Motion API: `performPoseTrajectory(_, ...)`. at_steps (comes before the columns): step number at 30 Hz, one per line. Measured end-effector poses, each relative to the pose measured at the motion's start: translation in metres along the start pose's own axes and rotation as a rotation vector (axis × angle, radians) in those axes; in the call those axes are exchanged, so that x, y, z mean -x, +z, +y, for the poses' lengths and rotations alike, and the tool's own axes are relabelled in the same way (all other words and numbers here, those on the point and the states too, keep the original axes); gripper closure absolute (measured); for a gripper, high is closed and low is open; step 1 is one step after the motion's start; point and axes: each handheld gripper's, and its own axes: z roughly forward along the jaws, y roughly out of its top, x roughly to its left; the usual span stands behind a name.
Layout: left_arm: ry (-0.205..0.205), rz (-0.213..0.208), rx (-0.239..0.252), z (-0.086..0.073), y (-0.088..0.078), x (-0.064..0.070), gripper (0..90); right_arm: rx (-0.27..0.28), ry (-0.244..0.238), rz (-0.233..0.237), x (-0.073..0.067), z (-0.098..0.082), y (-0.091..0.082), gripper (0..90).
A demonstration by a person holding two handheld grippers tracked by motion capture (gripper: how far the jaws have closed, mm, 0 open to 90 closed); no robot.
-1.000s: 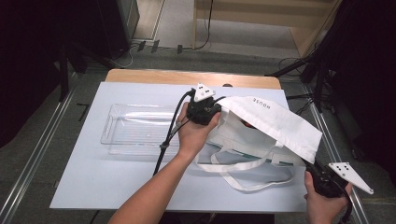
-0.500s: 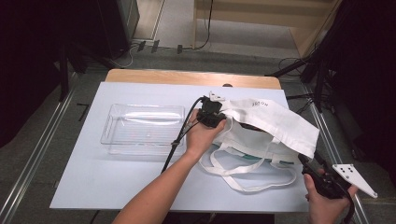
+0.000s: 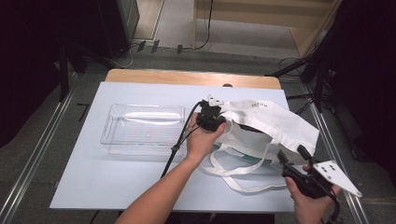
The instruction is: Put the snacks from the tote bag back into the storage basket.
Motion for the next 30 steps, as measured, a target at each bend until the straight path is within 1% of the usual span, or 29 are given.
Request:
performPoseTrajectory(1, 0.002, -0.002, 0.001, 0.000, 0.000, 0.000, 87.4, -0.012, -0.015, -0.017, -0.004, 0.001, 0.007, 20.5)
performPoseTrajectory(2, -0.001, -0.006, 0.001, 0.000, 0.000, 0.000, 87.3, -0.022, -0.020, -0.032, -0.006, 0.001, 0.015, 16.1)
performPoseTrajectory(4, 0.002, -0.009, -0.001, 0.000, -0.002, -0.001, 86.8, -0.033, -0.006, -0.058, -0.009, 0.003, 0.026, 10.1)
performPoseTrajectory(5, 0.004, -0.010, -0.003, 0.000, -0.003, -0.001, 86.5, -0.040, -0.008, -0.074, -0.011, 0.003, 0.034, 5.3)
performPoseTrajectory(6, 0.004, -0.010, -0.003, 0.000, -0.003, -0.001, 86.2, -0.045, -0.021, -0.091, -0.012, 0.004, 0.039, 2.6)
performPoseTrajectory(7, 0.002, -0.015, 0.000, -0.001, -0.005, -0.003, 86.1, -0.055, -0.039, -0.114, -0.014, 0.004, 0.046, 1.9)
performPoseTrajectory(8, 0.006, -0.015, 0.001, -0.002, -0.006, -0.003, 86.1, -0.062, -0.046, -0.126, -0.016, 0.003, 0.051, 2.1)
performPoseTrajectory(9, 0.004, -0.017, 0.004, -0.002, -0.007, -0.003, 86.1, -0.068, -0.061, -0.158, -0.017, 0.002, 0.055, 6.3)
performPoseTrajectory(11, 0.003, -0.023, 0.009, -0.004, -0.009, -0.004, 86.0, -0.068, -0.089, -0.224, -0.018, -0.001, 0.057, 19.1)
performPoseTrajectory(12, -0.001, -0.028, 0.011, -0.004, -0.011, -0.005, 85.7, -0.069, -0.095, -0.232, -0.017, -0.002, 0.056, 31.2)
performPoseTrajectory(13, -0.001, -0.035, 0.016, -0.005, -0.012, -0.005, 84.9, -0.055, -0.093, -0.220, -0.015, -0.003, 0.054, 44.4)
performPoseTrajectory(14, -0.001, -0.035, 0.016, -0.005, -0.012, -0.005, 83.6, -0.036, -0.086, -0.182, -0.013, -0.004, 0.051, 58.7)
performPoseTrajectory(15, 0.004, -0.053, 0.034, -0.007, -0.017, -0.004, 81.5, -0.024, -0.079, -0.155, -0.011, -0.004, 0.049, 69.7)
performPoseTrajectory(17, 0.062, -0.053, 0.053, -0.010, -0.024, 0.000, 78.5, -0.010, -0.068, -0.131, -0.008, -0.003, 0.047, 75.5)
performPoseTrajectory(18, 0.080, -0.063, 0.061, -0.012, -0.028, 0.002, 75.4, -0.001, -0.059, -0.120, -0.006, -0.003, 0.046, 79.4)
performPoseTrajectory(20, 0.099, -0.089, 0.076, -0.016, -0.036, 0.001, 69.1, 0.010, -0.044, -0.098, -0.002, 0.000, 0.045, 83.0)
performPoseTrajectory(22, 0.098, -0.102, 0.101, -0.018, -0.044, 0.000, 59.6, 0.019, -0.020, -0.078, 0.002, 0.004, 0.045, 83.8)
performPoseTrajectory(23, 0.098, -0.113, 0.116, -0.019, -0.047, 0.000, 56.5, 0.022, -0.013, -0.069, 0.003, 0.005, 0.046, 83.9)
performPoseTrajectory(25, 0.108, -0.115, 0.132, -0.020, -0.054, 0.000, 47.8, 0.035, 0.010, -0.052, 0.005, 0.009, 0.047, 84.1)
performPoseTrajectory(28, 0.135, -0.120, 0.137, -0.024, -0.062, 0.003, 37.8, 0.054, 0.028, -0.031, 0.006, 0.014, 0.047, 84.2)
performPoseTrajectory(29, 0.139, -0.126, 0.139, -0.025, -0.065, 0.003, 33.0, 0.058, 0.035, -0.030, 0.007, 0.015, 0.046, 84.2)
performPoseTrajectory(30, 0.152, -0.139, 0.150, -0.027, -0.069, 0.004, 30.6, 0.062, 0.033, -0.029, 0.008, 0.016, 0.046, 84.2)
